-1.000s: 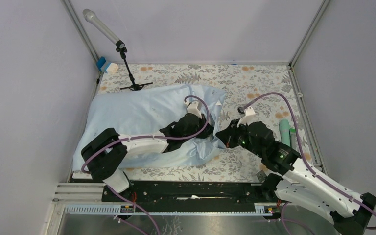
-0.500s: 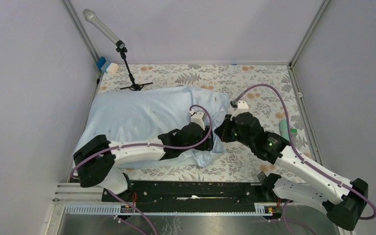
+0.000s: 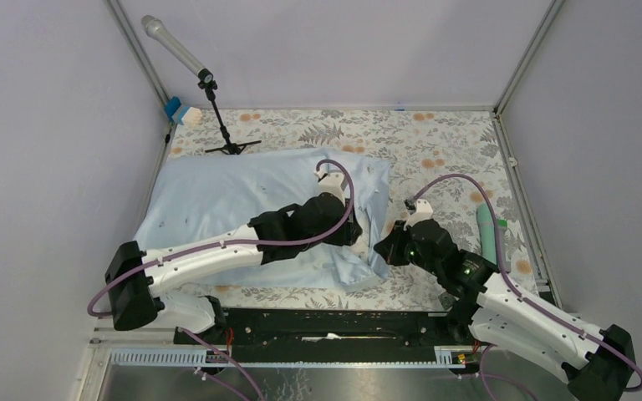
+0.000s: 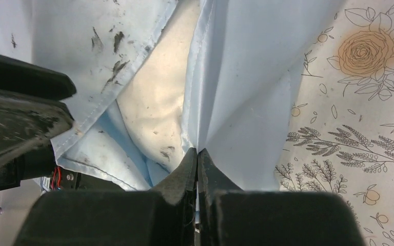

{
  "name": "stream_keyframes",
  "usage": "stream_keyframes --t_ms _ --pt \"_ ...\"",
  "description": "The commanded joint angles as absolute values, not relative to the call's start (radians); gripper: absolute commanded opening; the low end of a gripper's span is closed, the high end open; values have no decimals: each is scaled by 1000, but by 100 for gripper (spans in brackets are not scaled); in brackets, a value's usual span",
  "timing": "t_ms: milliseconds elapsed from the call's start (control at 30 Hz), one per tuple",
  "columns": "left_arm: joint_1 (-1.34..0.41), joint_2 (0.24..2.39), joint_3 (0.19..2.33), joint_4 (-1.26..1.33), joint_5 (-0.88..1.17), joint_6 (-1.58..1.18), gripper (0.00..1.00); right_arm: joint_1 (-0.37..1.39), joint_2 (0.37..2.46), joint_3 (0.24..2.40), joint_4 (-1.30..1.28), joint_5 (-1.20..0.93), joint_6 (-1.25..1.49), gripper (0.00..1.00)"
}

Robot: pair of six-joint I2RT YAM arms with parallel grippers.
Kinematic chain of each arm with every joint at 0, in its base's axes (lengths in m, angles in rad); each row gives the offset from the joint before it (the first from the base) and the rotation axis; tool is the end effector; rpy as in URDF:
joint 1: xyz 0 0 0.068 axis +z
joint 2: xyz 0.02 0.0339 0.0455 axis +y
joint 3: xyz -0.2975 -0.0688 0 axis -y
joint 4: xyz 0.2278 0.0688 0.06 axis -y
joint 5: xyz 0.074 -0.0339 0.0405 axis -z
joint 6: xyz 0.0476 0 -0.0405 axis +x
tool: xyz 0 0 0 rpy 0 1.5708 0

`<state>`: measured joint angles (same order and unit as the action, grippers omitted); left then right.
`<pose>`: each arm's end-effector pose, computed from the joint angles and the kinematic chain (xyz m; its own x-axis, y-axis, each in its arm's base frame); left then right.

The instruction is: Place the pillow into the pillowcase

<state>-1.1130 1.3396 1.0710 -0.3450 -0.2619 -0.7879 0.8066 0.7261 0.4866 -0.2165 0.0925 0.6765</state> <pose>0.1372 -0.2506 0.3314 -0.7274 -0.0729 -0.6824 0.3647 0.8012 -0.4744 0.1015 0.0995 0.2618 -0.6517 0.2209 -0.7256 -0.3250 0.7830 0.5304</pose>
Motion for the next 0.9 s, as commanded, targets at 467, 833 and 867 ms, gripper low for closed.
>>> stream_keyframes --t_ms 467,833,867 --pt "-1159 1674 1514 -862 -592 -589 78 801 660 579 -277 216 614 42" --pt "-1153 1688 1474 -842 -672 -583 20 668 845 605 -46 6 617 54" --pt "-1151 1681 1474 -838 -672 -583 14 656 863 608 -33 3 618 54"
